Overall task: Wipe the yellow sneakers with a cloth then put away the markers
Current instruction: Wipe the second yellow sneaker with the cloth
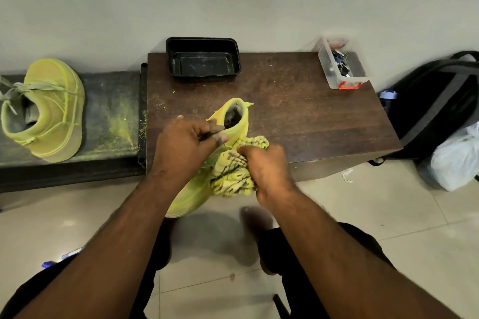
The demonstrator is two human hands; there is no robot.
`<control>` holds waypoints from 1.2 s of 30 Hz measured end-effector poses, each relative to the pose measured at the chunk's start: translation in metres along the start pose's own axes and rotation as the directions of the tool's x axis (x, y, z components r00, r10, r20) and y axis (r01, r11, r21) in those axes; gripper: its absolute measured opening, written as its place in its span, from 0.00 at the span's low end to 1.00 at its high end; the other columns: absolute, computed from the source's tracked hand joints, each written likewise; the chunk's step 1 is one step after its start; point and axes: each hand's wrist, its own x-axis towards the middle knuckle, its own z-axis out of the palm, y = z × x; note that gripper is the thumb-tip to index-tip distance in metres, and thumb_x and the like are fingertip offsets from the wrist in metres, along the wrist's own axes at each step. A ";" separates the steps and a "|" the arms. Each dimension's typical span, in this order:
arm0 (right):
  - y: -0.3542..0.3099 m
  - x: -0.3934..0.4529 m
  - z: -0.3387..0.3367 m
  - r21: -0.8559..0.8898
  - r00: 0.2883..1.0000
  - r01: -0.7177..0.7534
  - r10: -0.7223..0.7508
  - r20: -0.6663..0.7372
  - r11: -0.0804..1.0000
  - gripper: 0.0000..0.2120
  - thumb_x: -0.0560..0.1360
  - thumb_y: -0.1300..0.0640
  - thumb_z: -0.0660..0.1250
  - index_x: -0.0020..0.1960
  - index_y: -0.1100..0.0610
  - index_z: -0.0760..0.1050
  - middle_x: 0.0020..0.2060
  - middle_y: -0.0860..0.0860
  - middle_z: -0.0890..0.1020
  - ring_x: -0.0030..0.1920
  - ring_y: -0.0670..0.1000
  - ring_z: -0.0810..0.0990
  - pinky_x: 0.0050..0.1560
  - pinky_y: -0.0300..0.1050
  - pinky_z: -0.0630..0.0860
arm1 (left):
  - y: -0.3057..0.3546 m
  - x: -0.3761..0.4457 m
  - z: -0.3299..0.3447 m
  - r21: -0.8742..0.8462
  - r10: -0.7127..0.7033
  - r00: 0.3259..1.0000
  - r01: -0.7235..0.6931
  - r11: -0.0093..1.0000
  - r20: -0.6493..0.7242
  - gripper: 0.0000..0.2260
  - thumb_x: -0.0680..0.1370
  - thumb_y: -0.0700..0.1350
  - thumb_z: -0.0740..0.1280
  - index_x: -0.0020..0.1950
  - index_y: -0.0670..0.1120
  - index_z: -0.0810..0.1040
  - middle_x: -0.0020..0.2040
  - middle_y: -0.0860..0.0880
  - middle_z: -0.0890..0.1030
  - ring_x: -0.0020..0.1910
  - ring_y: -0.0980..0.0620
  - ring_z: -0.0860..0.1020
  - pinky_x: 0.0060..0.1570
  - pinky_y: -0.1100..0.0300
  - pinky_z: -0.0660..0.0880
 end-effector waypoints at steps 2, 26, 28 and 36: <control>0.005 0.001 0.003 -0.022 1.000 0.001 0.000 0.021 1.000 0.09 0.62 0.58 0.68 0.42 0.57 0.82 0.36 0.53 0.86 0.39 0.57 0.85 0.43 0.59 0.82 | 0.000 -0.001 0.000 -0.014 0.003 1.000 -0.003 1.000 0.001 0.09 0.70 0.50 0.75 0.49 0.51 0.85 0.48 0.55 0.84 0.49 0.60 0.81 0.67 0.45 0.68; -0.029 0.015 -0.007 -0.333 0.933 0.315 -0.354 -0.062 0.889 0.03 0.72 0.57 0.70 0.42 0.56 0.80 0.38 0.50 0.84 0.40 0.51 0.83 0.44 0.52 0.82 | -0.003 0.001 0.001 -0.066 0.041 0.997 -0.037 0.997 0.059 0.08 0.69 0.53 0.71 0.48 0.58 0.83 0.43 0.62 0.82 0.49 0.64 0.80 0.69 0.42 0.64; -0.018 0.005 -0.005 -0.379 0.946 0.301 -0.324 0.003 0.875 0.04 0.72 0.58 0.69 0.41 0.58 0.80 0.37 0.51 0.84 0.38 0.51 0.84 0.41 0.52 0.82 | -0.004 0.002 0.002 -0.061 0.029 0.999 -0.027 0.998 0.044 0.09 0.68 0.54 0.71 0.46 0.55 0.84 0.43 0.62 0.81 0.48 0.62 0.81 0.70 0.43 0.63; -0.018 0.004 -0.005 -0.367 0.961 0.270 -0.272 0.048 0.890 0.02 0.71 0.58 0.70 0.41 0.57 0.81 0.36 0.51 0.84 0.37 0.50 0.84 0.41 0.52 0.83 | -0.003 0.002 0.002 0.024 0.066 0.998 -0.067 0.997 0.017 0.04 0.72 0.47 0.73 0.45 0.50 0.84 0.45 0.55 0.84 0.50 0.59 0.81 0.74 0.49 0.54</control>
